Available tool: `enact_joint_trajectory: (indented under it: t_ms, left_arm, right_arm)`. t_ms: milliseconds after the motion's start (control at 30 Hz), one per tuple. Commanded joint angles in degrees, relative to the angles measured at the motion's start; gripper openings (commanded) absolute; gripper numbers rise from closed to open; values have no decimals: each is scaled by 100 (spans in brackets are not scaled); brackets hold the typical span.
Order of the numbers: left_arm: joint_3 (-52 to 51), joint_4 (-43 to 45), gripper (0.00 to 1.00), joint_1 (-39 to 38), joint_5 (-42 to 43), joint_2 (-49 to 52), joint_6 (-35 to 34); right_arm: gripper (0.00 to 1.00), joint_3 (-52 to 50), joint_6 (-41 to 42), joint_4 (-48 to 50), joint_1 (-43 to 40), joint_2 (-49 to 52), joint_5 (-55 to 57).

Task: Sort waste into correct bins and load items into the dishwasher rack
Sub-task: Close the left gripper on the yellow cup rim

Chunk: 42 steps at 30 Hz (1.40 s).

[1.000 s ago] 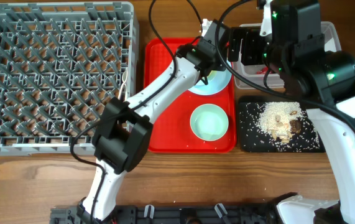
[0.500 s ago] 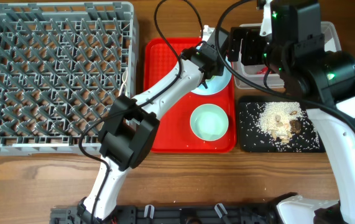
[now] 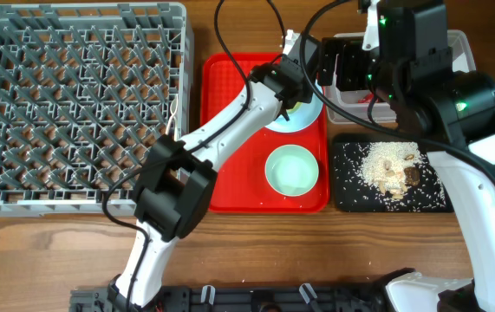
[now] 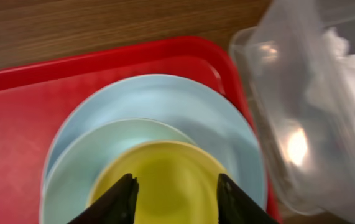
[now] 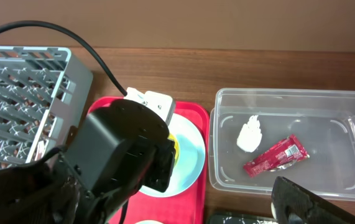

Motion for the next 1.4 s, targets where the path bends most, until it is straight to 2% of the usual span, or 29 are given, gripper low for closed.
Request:
enact_joint_trajectory:
  t_ms: [0,100,200,700,833,1200,1367]
  left_arm:
    - [39,13,44,83,1222,-411,463]
    - [37,-90,40,68,1399,-409,466]
    - [31,-225,26,48,1384,-402,487]
    - [15,-372,25,-44,1309,-52,634]
    - [15,-348,26,-42,831,11,634]
    - [15,-422,24,-269,861,149,634]
    - [15,-459,25,-251,413,310,636]
  right_arm:
    - [100,-17,-48,11,-17,63,-33]
    - [100,-17,-48,11,-17,63,-33]
    - [100,-17,-48,11,-17,63,-35]
    - [100,-17,-48,11,-17,63,-33]
    - [100,-17,-48,11,-17,63,-33]
    - [100,-17,-48,11,-17,63,-33]
    - [100,-17,-48,11,-17,63,-33]
